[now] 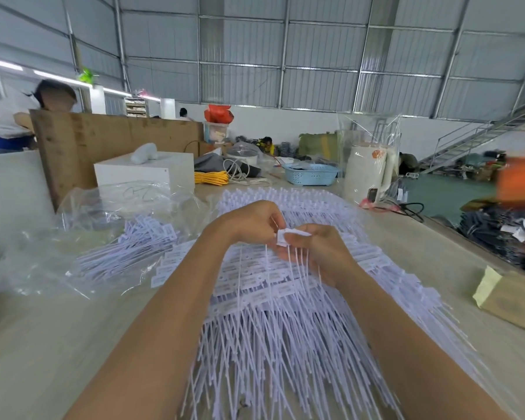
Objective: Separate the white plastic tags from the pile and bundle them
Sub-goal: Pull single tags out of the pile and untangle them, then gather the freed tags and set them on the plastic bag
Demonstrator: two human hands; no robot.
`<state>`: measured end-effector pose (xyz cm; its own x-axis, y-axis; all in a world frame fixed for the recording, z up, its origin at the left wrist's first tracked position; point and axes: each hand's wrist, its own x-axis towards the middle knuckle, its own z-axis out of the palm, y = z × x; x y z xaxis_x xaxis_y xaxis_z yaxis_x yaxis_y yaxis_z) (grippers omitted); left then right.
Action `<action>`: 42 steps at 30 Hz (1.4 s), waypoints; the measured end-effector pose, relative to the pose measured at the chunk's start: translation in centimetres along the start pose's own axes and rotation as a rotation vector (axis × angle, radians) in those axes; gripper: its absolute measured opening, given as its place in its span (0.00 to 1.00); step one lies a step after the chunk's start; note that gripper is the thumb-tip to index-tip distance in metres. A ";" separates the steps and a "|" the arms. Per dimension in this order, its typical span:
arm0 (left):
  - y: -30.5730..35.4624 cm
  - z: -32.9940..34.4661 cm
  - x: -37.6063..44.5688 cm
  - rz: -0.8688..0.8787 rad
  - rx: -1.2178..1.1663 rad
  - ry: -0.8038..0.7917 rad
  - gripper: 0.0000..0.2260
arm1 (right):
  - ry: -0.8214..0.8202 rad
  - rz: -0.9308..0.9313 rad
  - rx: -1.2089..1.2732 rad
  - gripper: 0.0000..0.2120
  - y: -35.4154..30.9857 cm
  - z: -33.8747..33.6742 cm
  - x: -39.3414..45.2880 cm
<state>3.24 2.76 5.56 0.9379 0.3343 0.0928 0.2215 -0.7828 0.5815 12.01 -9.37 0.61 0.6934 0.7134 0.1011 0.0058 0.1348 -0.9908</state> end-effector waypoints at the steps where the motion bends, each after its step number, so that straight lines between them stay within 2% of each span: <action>1: -0.3 -0.1 0.0 -0.015 -0.021 0.000 0.11 | -0.008 0.005 0.035 0.01 0.1 0.1 0.0; 3: -0.9 -0.3 0.1 -0.035 -0.035 -0.003 0.11 | 0.013 -0.023 -0.022 0.02 0.2 0.2 0.0; 6: -1.9 -0.8 0.0 -0.059 0.067 -0.011 0.04 | 0.094 -0.098 -0.140 0.02 0.0 0.1 0.3; 10: -2.5 -0.8 -0.2 -0.090 0.075 -0.059 0.14 | 0.119 -0.130 -0.109 0.04 0.2 0.2 0.5; 20: -1.6 -0.4 -0.3 -0.160 0.060 -0.002 0.19 | 0.086 -0.284 -0.382 0.07 0.5 -0.1 0.4; 29: -1.8 -0.1 0.2 -0.222 -0.112 0.014 0.18 | 0.108 -0.363 -0.402 0.13 0.1 0.5 -0.2; 42: -1.7 -1.0 0.2 -0.209 -0.154 -0.049 0.20 | 0.156 -0.435 -0.386 0.11 -0.5 0.9 -0.4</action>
<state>2.79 4.63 5.39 0.8886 0.4519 -0.0792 0.3722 -0.6091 0.7003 11.08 -9.11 1.13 0.6664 0.5354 0.5190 0.5536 0.1111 -0.8254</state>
